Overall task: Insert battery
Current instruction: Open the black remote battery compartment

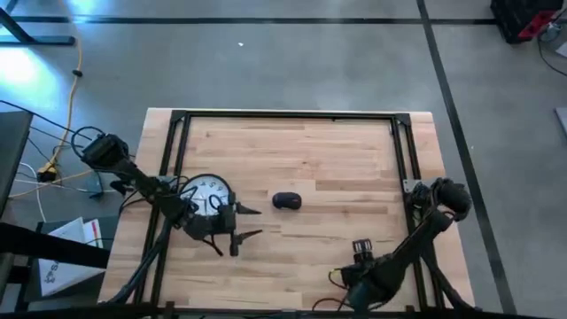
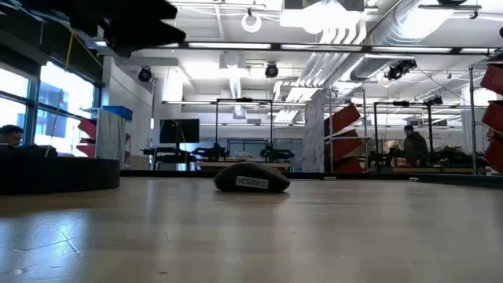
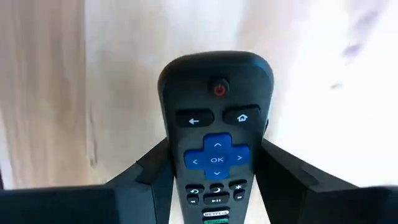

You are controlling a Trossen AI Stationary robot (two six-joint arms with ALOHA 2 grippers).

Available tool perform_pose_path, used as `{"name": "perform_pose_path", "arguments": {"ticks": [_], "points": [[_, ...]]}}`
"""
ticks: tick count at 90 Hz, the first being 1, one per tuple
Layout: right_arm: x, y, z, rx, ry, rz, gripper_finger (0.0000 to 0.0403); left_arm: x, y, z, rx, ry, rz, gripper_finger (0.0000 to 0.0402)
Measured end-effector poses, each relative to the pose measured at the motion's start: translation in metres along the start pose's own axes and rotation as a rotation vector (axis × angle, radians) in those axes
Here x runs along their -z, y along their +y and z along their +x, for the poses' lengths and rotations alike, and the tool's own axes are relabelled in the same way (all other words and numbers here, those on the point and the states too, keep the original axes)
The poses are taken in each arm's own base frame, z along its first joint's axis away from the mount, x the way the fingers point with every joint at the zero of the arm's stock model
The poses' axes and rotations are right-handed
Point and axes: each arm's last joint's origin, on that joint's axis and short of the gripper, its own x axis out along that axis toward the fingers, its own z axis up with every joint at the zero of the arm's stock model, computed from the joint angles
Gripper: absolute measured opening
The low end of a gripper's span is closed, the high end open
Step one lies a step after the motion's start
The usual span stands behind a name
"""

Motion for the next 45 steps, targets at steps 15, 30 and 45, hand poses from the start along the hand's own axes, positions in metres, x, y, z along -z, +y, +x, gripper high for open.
{"name": "perform_pose_path", "arguments": {"ticks": [15,30,45], "points": [[-0.010,-0.038,-0.035,0.037,-0.190,0.110,0.0157,0.008,0.007,0.004,0.021,-0.025,-0.029,0.0233],[-0.022,-0.072,-0.069,0.011,-0.426,0.198,0.0156,0.015,0.010,0.014,0.017,-0.041,-0.032,0.0233],[-0.038,-0.102,-0.085,-0.019,-0.576,0.199,0.0156,0.021,0.009,0.027,0.093,-0.078,-0.053,0.0233]]}}
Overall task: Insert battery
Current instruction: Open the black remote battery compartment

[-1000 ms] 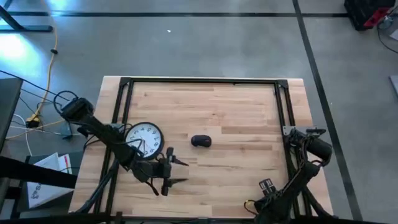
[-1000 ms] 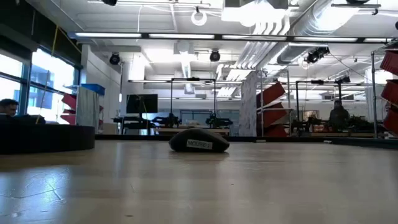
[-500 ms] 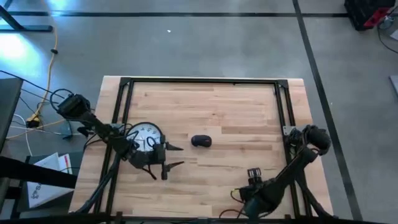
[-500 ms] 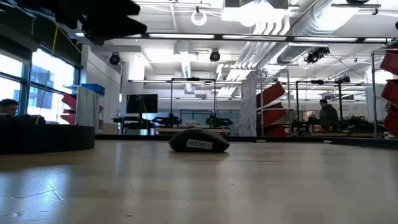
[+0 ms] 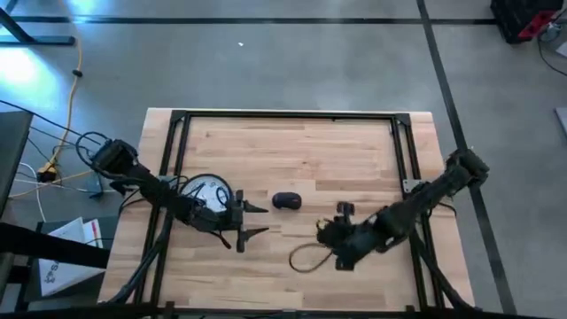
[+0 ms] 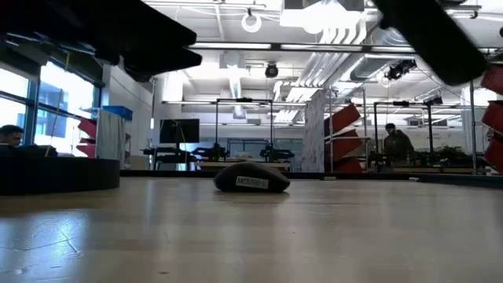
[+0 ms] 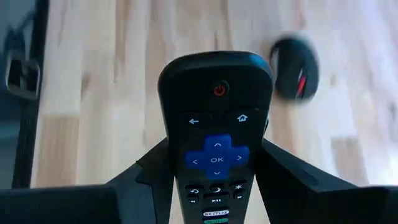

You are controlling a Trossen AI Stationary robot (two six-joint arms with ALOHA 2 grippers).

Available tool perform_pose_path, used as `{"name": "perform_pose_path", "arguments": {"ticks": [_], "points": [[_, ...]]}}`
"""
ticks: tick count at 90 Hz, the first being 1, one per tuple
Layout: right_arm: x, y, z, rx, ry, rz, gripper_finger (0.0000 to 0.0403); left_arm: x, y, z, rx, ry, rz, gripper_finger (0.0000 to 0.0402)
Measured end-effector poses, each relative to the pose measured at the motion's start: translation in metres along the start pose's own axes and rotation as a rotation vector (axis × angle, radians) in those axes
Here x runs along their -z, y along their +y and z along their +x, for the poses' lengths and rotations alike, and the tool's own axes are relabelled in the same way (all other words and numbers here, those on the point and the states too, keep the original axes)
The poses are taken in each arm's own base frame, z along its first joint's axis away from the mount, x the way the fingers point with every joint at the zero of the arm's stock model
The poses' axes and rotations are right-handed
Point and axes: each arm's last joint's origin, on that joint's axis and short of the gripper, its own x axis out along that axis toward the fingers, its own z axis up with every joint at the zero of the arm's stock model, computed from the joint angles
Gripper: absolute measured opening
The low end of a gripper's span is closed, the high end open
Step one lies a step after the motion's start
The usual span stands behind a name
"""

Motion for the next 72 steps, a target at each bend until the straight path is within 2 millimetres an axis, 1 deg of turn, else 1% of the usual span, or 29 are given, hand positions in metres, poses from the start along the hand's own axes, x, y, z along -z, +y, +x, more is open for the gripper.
{"name": "perform_pose_path", "arguments": {"ticks": [8,16,27,39,47,54,64,72], "points": [[-0.007,-0.012,0.010,-0.047,-0.063,-0.004,0.0156,0.002,-0.001,0.006,0.043,-0.042,0.002,0.0233],[-0.009,-0.021,0.028,-0.103,-0.148,0.008,0.0156,0.005,-0.001,0.011,0.039,-0.077,0.001,0.0233],[-0.003,-0.035,0.053,-0.146,-0.286,0.033,0.0156,0.013,-0.004,0.018,0.044,-0.094,0.017,0.0234],[0.005,-0.050,0.072,-0.138,-0.435,0.047,0.0156,0.020,-0.006,0.024,0.021,-0.096,0.016,0.0239],[0.008,-0.059,0.078,-0.141,-0.582,0.067,0.0156,0.025,-0.005,0.028,-0.044,-0.085,0.003,0.0244],[0.015,-0.064,0.082,-0.128,-0.671,0.069,0.0156,0.029,0.000,0.033,-0.109,-0.078,-0.060,0.0252],[0.030,-0.071,0.090,-0.086,-0.672,0.076,0.0156,0.031,0.009,0.038,-0.146,-0.073,-0.109,0.0269],[0.035,-0.075,0.092,-0.075,-0.693,0.086,0.0156,0.030,0.015,0.041,-0.140,-0.073,-0.113,0.0283]]}}
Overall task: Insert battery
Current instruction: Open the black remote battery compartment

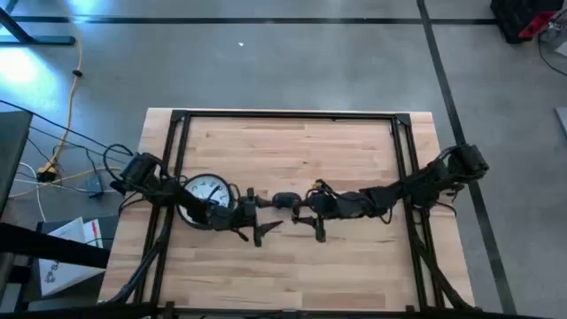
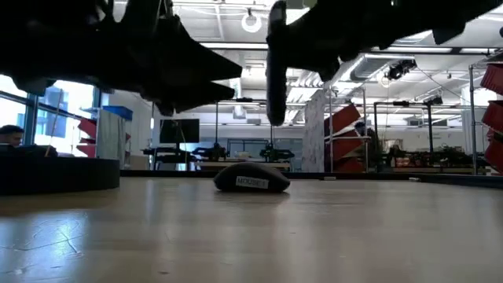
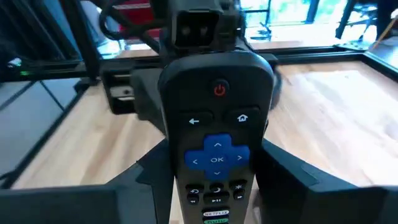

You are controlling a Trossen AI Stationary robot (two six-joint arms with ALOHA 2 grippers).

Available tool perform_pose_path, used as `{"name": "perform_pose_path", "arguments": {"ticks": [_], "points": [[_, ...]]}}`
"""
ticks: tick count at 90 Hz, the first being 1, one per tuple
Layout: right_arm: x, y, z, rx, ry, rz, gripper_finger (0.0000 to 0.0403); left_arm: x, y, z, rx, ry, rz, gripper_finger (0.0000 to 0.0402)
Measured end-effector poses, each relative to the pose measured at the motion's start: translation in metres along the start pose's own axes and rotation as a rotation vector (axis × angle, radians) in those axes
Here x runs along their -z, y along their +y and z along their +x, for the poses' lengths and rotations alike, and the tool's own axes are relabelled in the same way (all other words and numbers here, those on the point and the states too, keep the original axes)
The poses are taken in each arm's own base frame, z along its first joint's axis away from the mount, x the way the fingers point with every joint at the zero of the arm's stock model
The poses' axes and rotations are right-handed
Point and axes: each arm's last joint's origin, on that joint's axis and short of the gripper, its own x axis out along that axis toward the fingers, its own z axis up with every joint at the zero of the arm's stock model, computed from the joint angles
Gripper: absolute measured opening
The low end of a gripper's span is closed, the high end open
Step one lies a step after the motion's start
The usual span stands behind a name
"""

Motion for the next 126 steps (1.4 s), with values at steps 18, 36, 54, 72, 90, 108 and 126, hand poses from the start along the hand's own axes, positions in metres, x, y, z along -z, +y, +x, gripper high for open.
{"name": "perform_pose_path", "arguments": {"ticks": [18,36,54,72,90,108,126], "points": [[-0.007,-0.006,0.002,-0.001,-0.050,-0.051,0.0156,-0.003,0.002,0.020,0.063,0.034,0.054,0.0295],[-0.007,-0.010,0.004,-0.016,-0.027,-0.042,0.0156,-0.008,0.004,0.032,0.033,0.008,0.150,0.0296],[-0.006,-0.011,0.004,-0.011,-0.024,-0.049,0.0156,-0.013,0.010,0.039,0.039,-0.014,0.181,0.0296],[-0.006,-0.011,0.004,-0.009,-0.024,-0.049,0.0156,-0.018,0.017,0.049,0.118,-0.003,0.175,0.0296],[-0.006,-0.011,0.004,-0.009,-0.025,-0.068,0.0156,-0.017,0.020,0.050,0.114,0.002,0.172,0.0284],[-0.007,-0.011,0.004,-0.015,-0.031,-0.084,0.0156,-0.017,0.021,0.050,0.119,0.002,0.171,0.0251],[-0.010,-0.010,0.004,-0.017,-0.063,-0.085,0.0156,-0.016,0.025,0.052,0.149,0.026,0.156,0.0207]]}}
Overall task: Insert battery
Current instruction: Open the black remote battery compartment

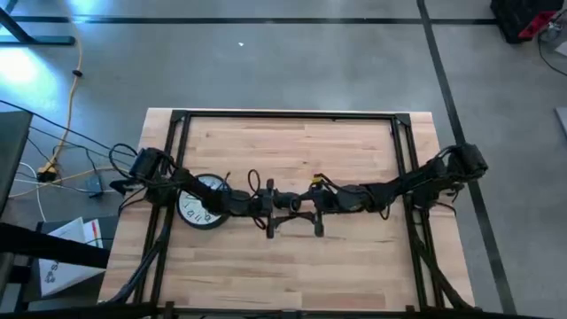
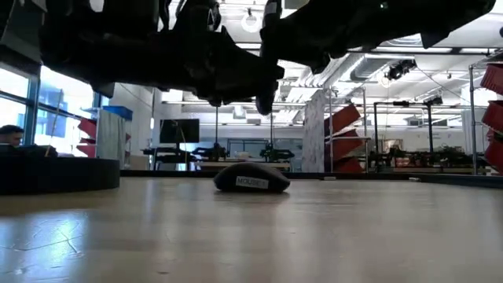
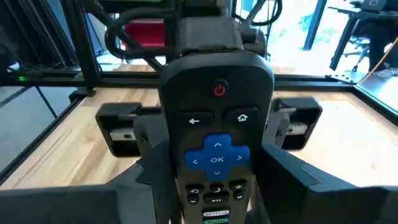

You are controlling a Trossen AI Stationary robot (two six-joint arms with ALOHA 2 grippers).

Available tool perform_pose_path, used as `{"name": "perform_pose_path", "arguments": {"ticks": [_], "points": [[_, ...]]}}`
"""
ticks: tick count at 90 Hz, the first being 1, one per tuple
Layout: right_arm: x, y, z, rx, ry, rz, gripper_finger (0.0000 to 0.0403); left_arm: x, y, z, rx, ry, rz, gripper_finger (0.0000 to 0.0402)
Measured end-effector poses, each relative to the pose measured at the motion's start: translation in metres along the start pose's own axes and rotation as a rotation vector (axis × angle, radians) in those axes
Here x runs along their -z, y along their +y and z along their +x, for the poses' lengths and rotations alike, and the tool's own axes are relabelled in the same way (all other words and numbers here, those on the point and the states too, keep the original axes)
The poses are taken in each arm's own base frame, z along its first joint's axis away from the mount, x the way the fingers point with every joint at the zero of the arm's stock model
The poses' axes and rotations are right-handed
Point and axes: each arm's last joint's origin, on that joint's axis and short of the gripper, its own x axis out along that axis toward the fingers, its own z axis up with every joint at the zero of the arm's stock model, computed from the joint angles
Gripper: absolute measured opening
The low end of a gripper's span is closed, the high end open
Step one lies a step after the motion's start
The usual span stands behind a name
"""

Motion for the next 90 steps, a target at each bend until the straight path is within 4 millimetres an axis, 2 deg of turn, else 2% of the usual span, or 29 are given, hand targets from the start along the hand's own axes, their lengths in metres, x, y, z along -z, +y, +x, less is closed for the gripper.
{"name": "perform_pose_path", "arguments": {"ticks": [21,47,68,90], "points": [[0.0006,-0.0019,0.0004,0.005,0.006,0.007,0.0156,0.0014,0.0001,0.0001,0.015,0.014,0.002,0.0173],[0.0015,-0.0020,0.0005,0.004,0.015,0.005,0.0156,0.0014,-0.0002,0.0000,0.017,0.014,0.002,0.0203],[-0.0004,-0.0018,0.0005,0.002,-0.006,0.003,0.0156,0.0022,-0.0005,0.0000,0.026,0.022,0.005,0.0186],[-0.0006,-0.0018,0.0005,0.002,-0.009,0.003,0.0156,0.0030,-0.0001,0.0001,0.019,0.034,0.007,0.0188]]}}
